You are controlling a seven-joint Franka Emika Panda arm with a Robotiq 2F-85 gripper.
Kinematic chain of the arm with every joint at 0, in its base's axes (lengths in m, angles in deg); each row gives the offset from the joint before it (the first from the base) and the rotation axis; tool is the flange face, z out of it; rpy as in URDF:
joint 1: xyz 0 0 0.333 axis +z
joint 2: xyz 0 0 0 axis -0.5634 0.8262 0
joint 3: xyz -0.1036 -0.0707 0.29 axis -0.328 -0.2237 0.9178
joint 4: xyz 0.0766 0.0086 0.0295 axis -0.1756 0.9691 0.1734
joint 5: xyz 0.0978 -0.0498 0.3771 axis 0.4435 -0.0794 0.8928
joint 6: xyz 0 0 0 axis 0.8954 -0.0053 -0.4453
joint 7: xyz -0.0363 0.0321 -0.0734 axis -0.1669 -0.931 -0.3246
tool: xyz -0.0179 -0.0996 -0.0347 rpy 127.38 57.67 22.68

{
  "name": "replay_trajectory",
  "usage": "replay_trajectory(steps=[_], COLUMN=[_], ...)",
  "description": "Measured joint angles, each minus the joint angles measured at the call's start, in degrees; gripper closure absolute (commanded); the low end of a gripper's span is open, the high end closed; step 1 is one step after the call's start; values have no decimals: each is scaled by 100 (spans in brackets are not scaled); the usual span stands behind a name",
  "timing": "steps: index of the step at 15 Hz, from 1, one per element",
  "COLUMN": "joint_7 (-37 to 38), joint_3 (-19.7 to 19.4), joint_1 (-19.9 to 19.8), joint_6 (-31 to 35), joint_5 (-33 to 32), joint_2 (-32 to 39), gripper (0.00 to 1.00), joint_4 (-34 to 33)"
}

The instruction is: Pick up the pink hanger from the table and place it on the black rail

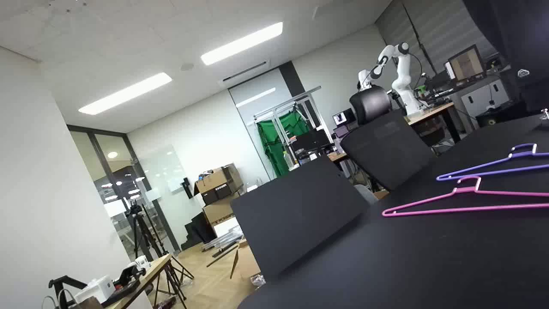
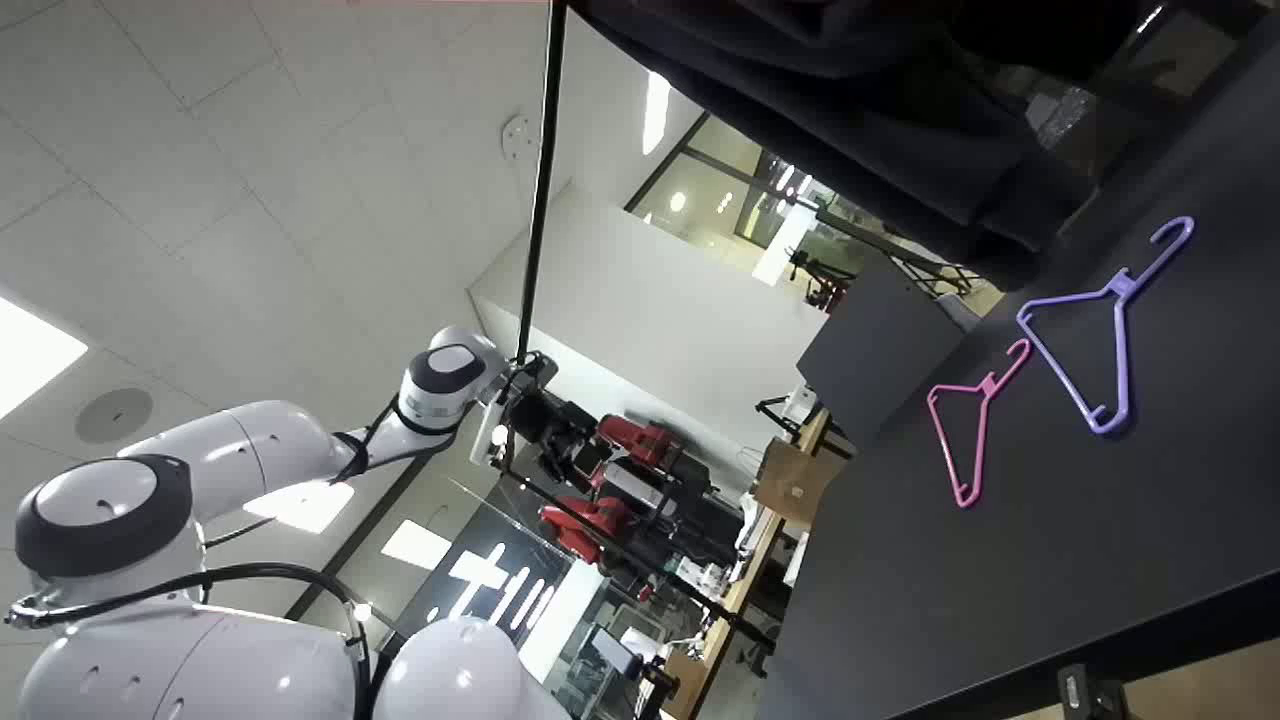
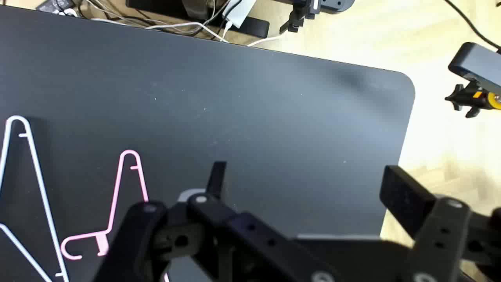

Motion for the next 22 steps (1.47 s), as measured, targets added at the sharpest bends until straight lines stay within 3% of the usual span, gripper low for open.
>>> replay_trajectory(steps=[13, 16, 22], joint_7=[-61, -373, -822], joint_3=[-3, -124, -749], joint_1=[-10, -172, -803], joint_6=[40, 416, 1711], joint_5=[-30, -351, -819], joint_2=[17, 170, 1095], gripper=[0, 0, 0], joint_4=[6, 160, 552])
